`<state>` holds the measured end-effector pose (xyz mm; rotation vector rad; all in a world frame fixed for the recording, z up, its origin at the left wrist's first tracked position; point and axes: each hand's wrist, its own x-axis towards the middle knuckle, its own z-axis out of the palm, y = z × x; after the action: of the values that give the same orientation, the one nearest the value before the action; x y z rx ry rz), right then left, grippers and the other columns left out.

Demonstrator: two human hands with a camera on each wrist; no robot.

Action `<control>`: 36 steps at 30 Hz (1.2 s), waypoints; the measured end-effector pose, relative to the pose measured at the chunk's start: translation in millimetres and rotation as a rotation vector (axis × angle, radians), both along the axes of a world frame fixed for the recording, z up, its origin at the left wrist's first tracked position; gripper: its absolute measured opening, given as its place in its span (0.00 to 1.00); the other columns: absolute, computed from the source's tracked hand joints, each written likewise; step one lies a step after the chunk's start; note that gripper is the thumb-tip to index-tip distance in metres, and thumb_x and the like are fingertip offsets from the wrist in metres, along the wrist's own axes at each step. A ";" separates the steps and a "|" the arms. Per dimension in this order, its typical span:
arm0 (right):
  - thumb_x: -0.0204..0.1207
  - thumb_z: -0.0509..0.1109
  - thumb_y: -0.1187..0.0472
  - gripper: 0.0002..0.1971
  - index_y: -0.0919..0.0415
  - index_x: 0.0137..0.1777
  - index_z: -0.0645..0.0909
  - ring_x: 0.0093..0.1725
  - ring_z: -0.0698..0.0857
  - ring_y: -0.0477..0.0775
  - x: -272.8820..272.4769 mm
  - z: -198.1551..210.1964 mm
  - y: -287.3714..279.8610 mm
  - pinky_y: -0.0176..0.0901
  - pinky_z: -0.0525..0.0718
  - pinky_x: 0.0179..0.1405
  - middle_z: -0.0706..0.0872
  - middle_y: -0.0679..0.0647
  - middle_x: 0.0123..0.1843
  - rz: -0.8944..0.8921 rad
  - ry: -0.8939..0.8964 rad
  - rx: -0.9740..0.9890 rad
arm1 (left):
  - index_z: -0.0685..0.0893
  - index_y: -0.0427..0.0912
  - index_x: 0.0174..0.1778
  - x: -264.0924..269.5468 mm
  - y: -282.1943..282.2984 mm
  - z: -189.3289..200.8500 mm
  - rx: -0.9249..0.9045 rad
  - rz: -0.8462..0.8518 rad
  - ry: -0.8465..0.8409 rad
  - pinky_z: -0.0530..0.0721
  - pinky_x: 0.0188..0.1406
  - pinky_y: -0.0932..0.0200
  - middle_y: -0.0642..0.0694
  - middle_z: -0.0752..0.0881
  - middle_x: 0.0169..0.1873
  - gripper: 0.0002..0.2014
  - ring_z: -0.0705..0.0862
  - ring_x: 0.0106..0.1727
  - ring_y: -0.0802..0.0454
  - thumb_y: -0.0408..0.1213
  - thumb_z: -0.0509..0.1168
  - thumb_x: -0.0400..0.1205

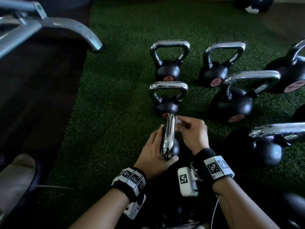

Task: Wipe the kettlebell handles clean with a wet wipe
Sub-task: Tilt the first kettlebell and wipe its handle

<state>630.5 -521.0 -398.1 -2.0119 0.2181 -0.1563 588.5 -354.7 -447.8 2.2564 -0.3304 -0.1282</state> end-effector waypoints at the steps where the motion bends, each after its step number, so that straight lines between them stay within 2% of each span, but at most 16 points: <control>1: 0.73 0.78 0.71 0.17 0.53 0.57 0.94 0.48 0.90 0.35 0.0 2.7 0.7 0.34 0.86 0.59 0.93 0.42 0.49 -0.003 -0.059 -0.032 | 0.56 0.47 0.90 0.7 0.1 1.0 0.002 0.006 0.017 0.75 0.80 0.53 0.51 0.67 0.81 0.55 0.73 0.80 0.53 0.55 0.80 0.71; 3: 0.73 0.76 0.74 0.17 0.55 0.57 0.94 0.50 0.89 0.35 -4.7 6.1 3.2 0.31 0.85 0.57 0.92 0.40 0.49 0.025 -0.190 -0.087 | 0.57 0.48 0.89 1.3 0.8 4.1 -0.006 0.017 0.050 0.75 0.78 0.55 0.52 0.68 0.80 0.54 0.76 0.78 0.52 0.53 0.81 0.71; 6: 0.74 0.77 0.74 0.16 0.58 0.57 0.94 0.52 0.88 0.30 -9.8 7.4 4.7 0.26 0.84 0.55 0.90 0.37 0.51 0.083 -0.322 -0.139 | 0.59 0.49 0.88 1.7 4.0 6.0 -0.033 0.030 0.093 0.73 0.76 0.60 0.53 0.70 0.79 0.52 0.76 0.77 0.53 0.51 0.82 0.72; 7: 0.74 0.77 0.74 0.15 0.58 0.57 0.94 0.52 0.88 0.31 -6.7 8.3 3.6 0.26 0.84 0.55 0.91 0.39 0.51 0.093 -0.341 -0.170 | 0.60 0.49 0.88 2.4 5.0 5.8 -0.037 0.027 0.096 0.72 0.75 0.62 0.54 0.70 0.79 0.52 0.76 0.77 0.53 0.51 0.81 0.72; 9: 0.74 0.77 0.74 0.15 0.59 0.57 0.94 0.53 0.90 0.39 2.7 11.9 -0.2 0.28 0.85 0.56 0.93 0.45 0.53 0.113 -0.358 -0.213 | 0.59 0.50 0.88 4.5 5.7 4.9 -0.022 0.012 0.094 0.72 0.74 0.64 0.54 0.69 0.79 0.52 0.77 0.76 0.54 0.53 0.81 0.71; 11: 0.72 0.77 0.77 0.16 0.60 0.56 0.94 0.52 0.92 0.47 7.9 18.0 -2.2 0.28 0.85 0.56 0.93 0.49 0.53 0.133 -0.388 -0.238 | 0.61 0.50 0.88 7.3 4.9 5.8 -0.009 -0.004 0.097 0.73 0.74 0.62 0.53 0.69 0.79 0.52 0.77 0.75 0.53 0.54 0.81 0.71; 14: 0.71 0.74 0.80 0.18 0.61 0.54 0.95 0.52 0.92 0.46 -2.1 30.2 -0.4 0.35 0.87 0.57 0.94 0.50 0.53 0.224 -0.462 -0.292 | 0.63 0.52 0.86 12.0 5.3 8.8 -0.063 0.011 0.142 0.77 0.76 0.54 0.53 0.73 0.77 0.50 0.79 0.74 0.53 0.54 0.81 0.70; 15: 0.72 0.73 0.81 0.19 0.61 0.54 0.95 0.52 0.91 0.45 -8.7 34.2 0.8 0.34 0.87 0.57 0.94 0.49 0.54 0.268 -0.471 -0.306 | 0.63 0.53 0.85 13.9 6.2 8.9 -0.087 0.020 0.163 0.77 0.77 0.52 0.54 0.74 0.76 0.50 0.80 0.74 0.53 0.54 0.81 0.69; 18: 0.72 0.73 0.81 0.18 0.61 0.53 0.95 0.52 0.90 0.41 -20.8 42.2 3.4 0.29 0.86 0.56 0.93 0.48 0.53 0.348 -0.445 -0.283 | 0.62 0.60 0.82 20.9 8.0 7.3 -0.112 0.019 0.221 0.78 0.77 0.48 0.56 0.77 0.75 0.49 0.80 0.73 0.56 0.59 0.80 0.66; 22: 0.71 0.77 0.77 0.18 0.56 0.55 0.95 0.52 0.88 0.41 -7.9 44.2 3.9 0.24 0.82 0.55 0.91 0.46 0.52 0.298 -0.346 -0.252 | 0.62 0.63 0.82 30.0 7.8 5.0 -0.109 0.016 0.262 0.76 0.79 0.47 0.57 0.77 0.75 0.52 0.79 0.75 0.55 0.65 0.77 0.62; 24: 0.71 0.79 0.74 0.17 0.54 0.54 0.95 0.50 0.89 0.40 -9.4 45.4 5.9 0.26 0.83 0.53 0.91 0.45 0.50 0.289 -0.285 -0.192 | 0.66 0.64 0.80 35.8 8.2 -0.6 -0.092 0.023 0.275 0.77 0.79 0.47 0.58 0.78 0.74 0.50 0.80 0.74 0.56 0.66 0.77 0.62; 27: 0.67 0.85 0.70 0.15 0.51 0.48 0.95 0.43 0.90 0.38 -27.0 46.7 7.5 0.30 0.86 0.47 0.93 0.43 0.44 0.303 -0.197 -0.095 | 0.74 0.70 0.74 42.2 9.1 -5.4 -0.115 -0.043 0.253 0.79 0.76 0.43 0.61 0.82 0.70 0.38 0.80 0.74 0.56 0.65 0.78 0.66; 29: 0.66 0.86 0.70 0.13 0.51 0.45 0.94 0.43 0.92 0.39 -34.1 45.7 7.9 0.39 0.91 0.49 0.95 0.45 0.43 0.315 -0.114 -0.042 | 0.76 0.72 0.72 43.6 9.5 -6.4 -0.113 -0.091 0.239 0.79 0.76 0.43 0.62 0.83 0.69 0.33 0.79 0.75 0.55 0.64 0.77 0.70; 31: 0.66 0.86 0.69 0.12 0.54 0.45 0.93 0.43 0.93 0.43 -32.2 41.2 5.1 0.45 0.92 0.51 0.95 0.46 0.43 0.305 -0.068 0.004 | 0.76 0.74 0.73 44.6 9.5 -9.4 -0.117 -0.100 0.248 0.78 0.77 0.43 0.61 0.83 0.70 0.33 0.79 0.76 0.55 0.65 0.76 0.70; 34: 0.65 0.87 0.69 0.12 0.55 0.44 0.94 0.44 0.94 0.44 -29.8 32.5 2.0 0.44 0.92 0.51 0.95 0.46 0.43 0.316 -0.039 0.028 | 0.81 0.71 0.69 45.5 9.8 -11.9 -0.109 -0.116 0.267 0.79 0.76 0.43 0.60 0.84 0.68 0.30 0.81 0.73 0.55 0.65 0.76 0.69; 36: 0.64 0.87 0.69 0.11 0.54 0.43 0.94 0.43 0.92 0.39 -33.0 24.3 3.0 0.35 0.89 0.49 0.95 0.42 0.41 0.344 -0.007 -0.015 | 0.85 0.65 0.63 43.4 11.5 -12.1 -0.071 -0.138 0.239 0.81 0.73 0.43 0.58 0.85 0.64 0.25 0.82 0.70 0.52 0.62 0.75 0.70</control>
<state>597.5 -518.0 -373.8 -2.0304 -0.1348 0.0531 632.0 -343.2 -459.9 2.1200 -0.3557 -0.4468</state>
